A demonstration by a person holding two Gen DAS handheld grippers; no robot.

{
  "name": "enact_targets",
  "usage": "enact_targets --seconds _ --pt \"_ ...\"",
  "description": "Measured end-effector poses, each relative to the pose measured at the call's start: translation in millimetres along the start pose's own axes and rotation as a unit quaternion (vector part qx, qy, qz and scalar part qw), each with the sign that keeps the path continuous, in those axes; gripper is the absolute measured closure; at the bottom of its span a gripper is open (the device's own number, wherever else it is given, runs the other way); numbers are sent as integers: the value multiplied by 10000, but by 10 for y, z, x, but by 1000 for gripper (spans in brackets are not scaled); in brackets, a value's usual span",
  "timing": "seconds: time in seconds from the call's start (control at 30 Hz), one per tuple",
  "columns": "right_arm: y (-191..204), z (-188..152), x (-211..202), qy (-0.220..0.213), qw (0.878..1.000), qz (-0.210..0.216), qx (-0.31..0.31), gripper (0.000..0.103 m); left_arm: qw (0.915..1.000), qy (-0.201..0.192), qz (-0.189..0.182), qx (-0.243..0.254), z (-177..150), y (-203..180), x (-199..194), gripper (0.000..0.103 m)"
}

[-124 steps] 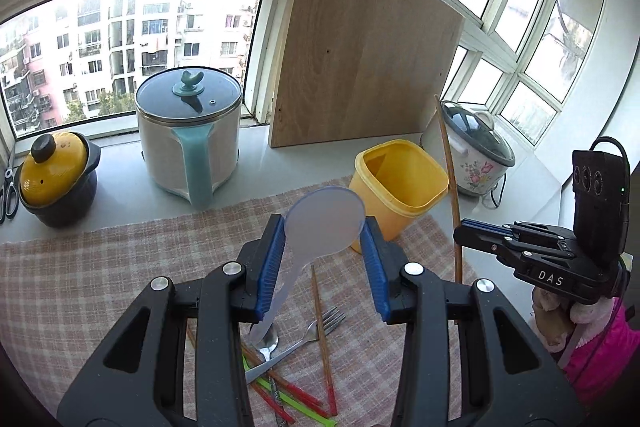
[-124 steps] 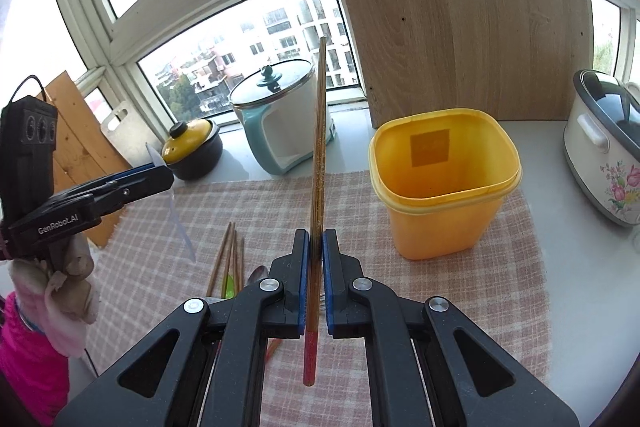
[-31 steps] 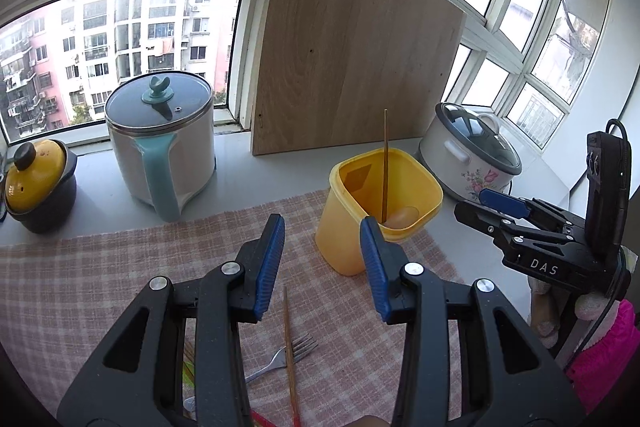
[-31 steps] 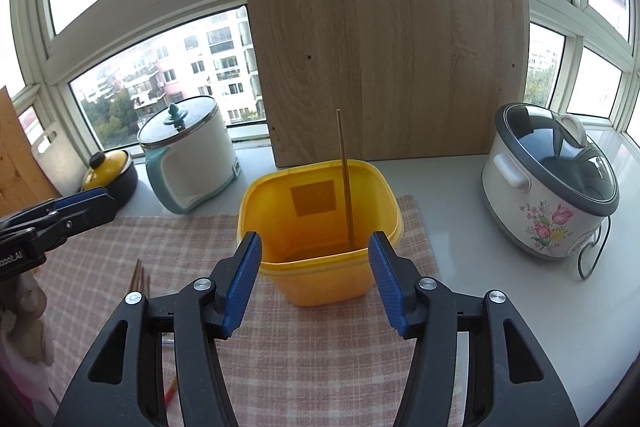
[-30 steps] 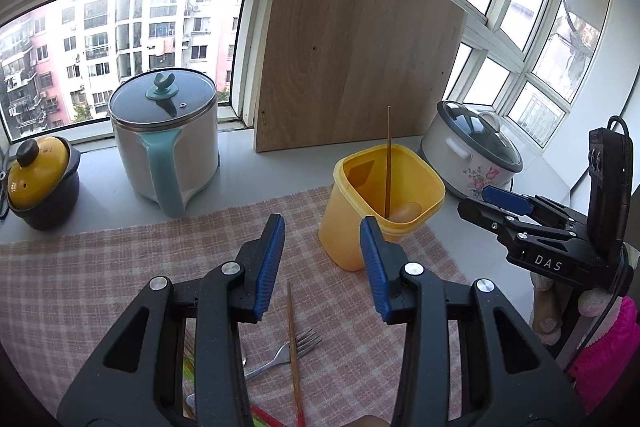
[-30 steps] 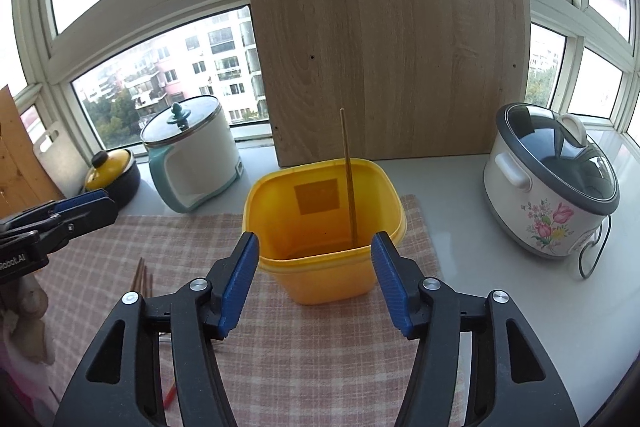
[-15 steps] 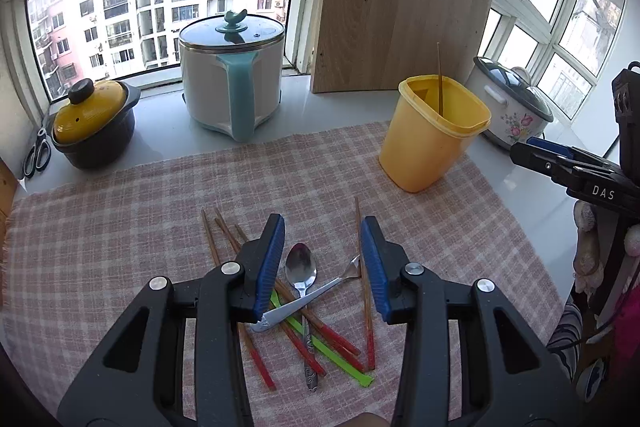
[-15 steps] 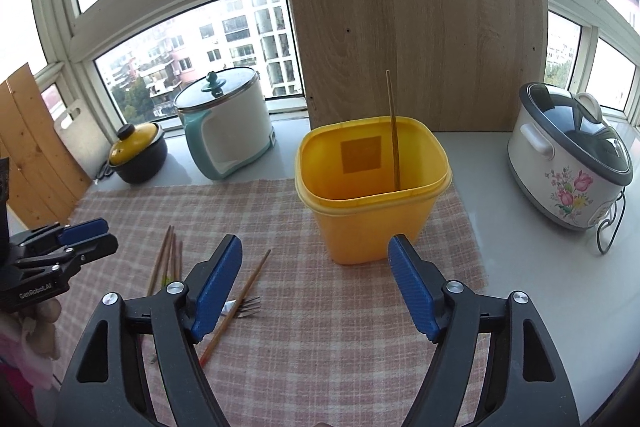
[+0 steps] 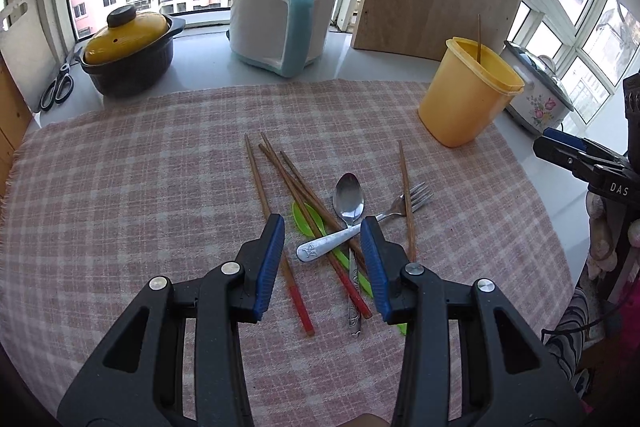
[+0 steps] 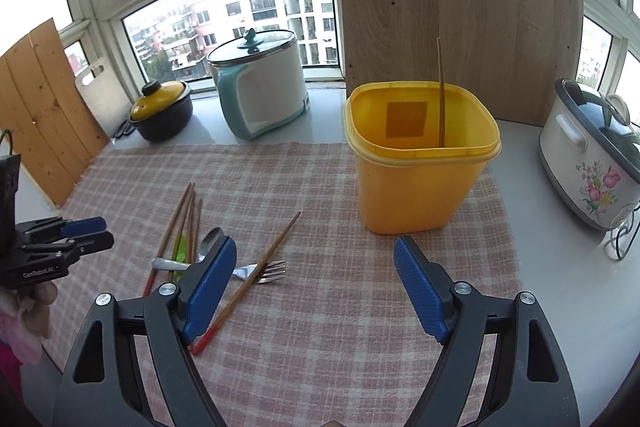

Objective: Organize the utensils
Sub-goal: 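Move both open tools back over the utensil pile, then grasp a wooden chopstick with left tool while right tool grasps another chopstick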

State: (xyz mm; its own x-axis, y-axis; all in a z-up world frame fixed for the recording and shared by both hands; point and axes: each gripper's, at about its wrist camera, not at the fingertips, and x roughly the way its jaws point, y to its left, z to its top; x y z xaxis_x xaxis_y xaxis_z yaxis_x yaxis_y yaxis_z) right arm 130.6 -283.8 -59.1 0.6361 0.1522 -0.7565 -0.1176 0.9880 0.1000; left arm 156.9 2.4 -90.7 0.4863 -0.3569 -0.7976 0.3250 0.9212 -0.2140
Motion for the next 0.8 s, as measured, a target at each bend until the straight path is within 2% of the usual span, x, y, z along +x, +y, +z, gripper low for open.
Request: enact_targets --seconds 0.3,0.57,0.73,0.8 --pt "10 -175 273 676 9970 269 256 22 9996 240 -45 -111 -122 121 134 63" --pt "79 -275 500 1070 9921 497 435 23 9986 436 50 -300 -208 268 272 63" --pt "138 -241 621 1197 9899 573 493 31 9981 484 129 -355 -117 341 381 63" --pt "154 -209 680 1279 9886 595 525 40 9978 518 136 -388 -71 372 439 63"
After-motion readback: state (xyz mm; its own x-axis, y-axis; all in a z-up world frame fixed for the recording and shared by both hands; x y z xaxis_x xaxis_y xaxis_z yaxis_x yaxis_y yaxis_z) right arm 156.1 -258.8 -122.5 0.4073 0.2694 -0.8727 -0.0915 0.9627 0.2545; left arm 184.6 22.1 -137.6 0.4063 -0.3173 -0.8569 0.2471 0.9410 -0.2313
